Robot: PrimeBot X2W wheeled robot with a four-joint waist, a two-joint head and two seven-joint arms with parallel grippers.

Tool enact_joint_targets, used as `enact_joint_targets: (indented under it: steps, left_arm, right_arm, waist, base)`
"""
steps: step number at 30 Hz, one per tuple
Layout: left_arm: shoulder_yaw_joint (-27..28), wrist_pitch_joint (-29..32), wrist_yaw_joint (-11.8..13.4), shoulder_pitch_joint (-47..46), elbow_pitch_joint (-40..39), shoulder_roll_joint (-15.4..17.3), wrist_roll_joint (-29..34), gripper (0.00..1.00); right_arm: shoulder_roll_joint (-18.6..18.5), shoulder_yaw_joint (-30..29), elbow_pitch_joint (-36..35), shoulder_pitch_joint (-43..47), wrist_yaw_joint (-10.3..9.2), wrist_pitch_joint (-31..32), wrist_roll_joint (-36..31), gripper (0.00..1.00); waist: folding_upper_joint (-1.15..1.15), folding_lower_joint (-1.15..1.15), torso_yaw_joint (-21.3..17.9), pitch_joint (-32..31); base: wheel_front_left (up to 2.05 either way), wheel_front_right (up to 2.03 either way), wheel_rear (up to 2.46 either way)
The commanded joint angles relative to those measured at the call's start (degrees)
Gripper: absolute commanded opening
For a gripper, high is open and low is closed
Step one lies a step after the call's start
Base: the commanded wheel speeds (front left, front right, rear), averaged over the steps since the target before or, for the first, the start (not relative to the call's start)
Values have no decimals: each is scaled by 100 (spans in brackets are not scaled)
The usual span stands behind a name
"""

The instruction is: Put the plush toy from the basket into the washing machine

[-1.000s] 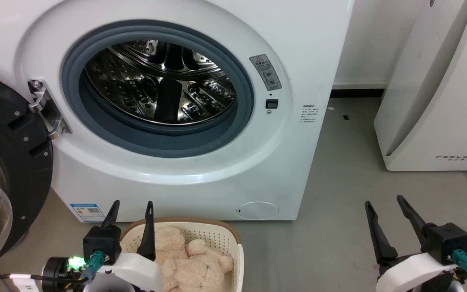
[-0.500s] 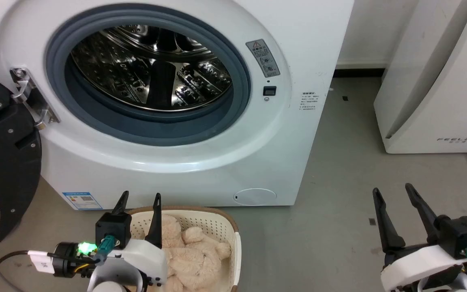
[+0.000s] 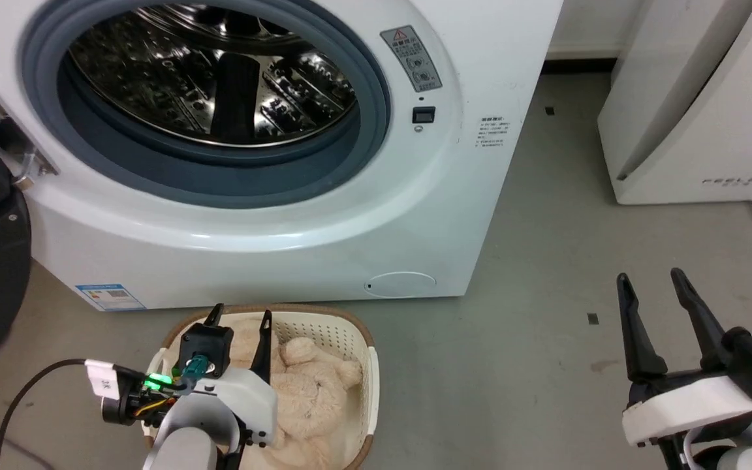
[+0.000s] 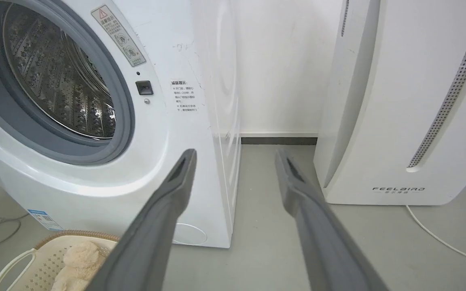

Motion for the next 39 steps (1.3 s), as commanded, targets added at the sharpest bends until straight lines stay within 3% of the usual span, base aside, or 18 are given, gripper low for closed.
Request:
enact_joint_targets:
  steps: [1,21,39]
  left_arm:
    - [-46,-60,-27,-170,165,53,20,100]
    - [-555,251,-137,-1094,1590,511,208,100]
    - [-1423,661,-321,-2068,2664,1076,682,100]
  right_arm:
    - [-2,-28,-46,-123,-2,-58,70,100]
    - [-2,-125,-168,-593,-3,-285,457,100]
    - [-2,-207,-370,-1033,-4,-499,790,100]
  waist:
    - [0,0,-43,90]
    - [0,0,-354,1092]
    - [0,0,-609,2252]
  base:
    - [0,0,0]
    - [0,0,0]
    - [0,0,0]
